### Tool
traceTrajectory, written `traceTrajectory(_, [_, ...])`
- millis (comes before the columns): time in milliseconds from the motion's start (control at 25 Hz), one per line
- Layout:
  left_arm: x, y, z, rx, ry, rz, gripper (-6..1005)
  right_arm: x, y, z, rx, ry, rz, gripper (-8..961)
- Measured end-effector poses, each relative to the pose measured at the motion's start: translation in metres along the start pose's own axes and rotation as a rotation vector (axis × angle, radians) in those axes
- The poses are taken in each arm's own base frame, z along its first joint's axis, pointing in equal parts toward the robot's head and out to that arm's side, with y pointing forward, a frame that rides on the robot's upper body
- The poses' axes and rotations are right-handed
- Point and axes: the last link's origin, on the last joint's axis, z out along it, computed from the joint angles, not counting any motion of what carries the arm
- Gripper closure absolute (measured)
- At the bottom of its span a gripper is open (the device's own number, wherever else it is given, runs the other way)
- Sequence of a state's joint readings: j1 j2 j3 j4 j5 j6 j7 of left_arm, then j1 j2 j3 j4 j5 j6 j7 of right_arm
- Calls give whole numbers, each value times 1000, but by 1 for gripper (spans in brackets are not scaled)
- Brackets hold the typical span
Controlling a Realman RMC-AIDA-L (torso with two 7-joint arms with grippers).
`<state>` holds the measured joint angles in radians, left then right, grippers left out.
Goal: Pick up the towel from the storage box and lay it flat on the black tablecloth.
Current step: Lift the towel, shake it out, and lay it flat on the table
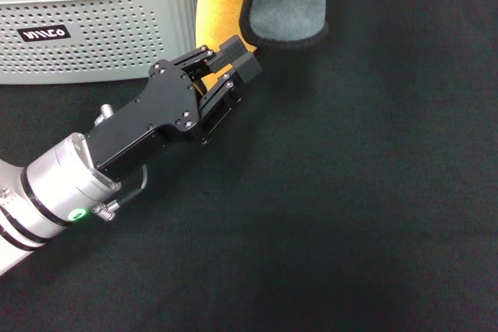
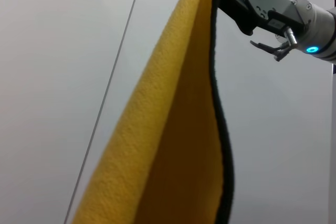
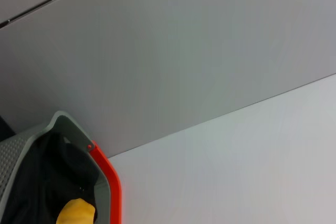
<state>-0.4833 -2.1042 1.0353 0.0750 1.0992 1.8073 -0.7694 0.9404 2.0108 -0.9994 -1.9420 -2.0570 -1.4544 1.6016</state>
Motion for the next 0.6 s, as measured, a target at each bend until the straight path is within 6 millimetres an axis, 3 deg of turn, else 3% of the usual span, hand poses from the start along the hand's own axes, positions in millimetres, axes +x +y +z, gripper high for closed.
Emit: traceTrajectory(600, [5,-2,-1,31,44,15,724,-7,0,7,-5,-12,-16,952])
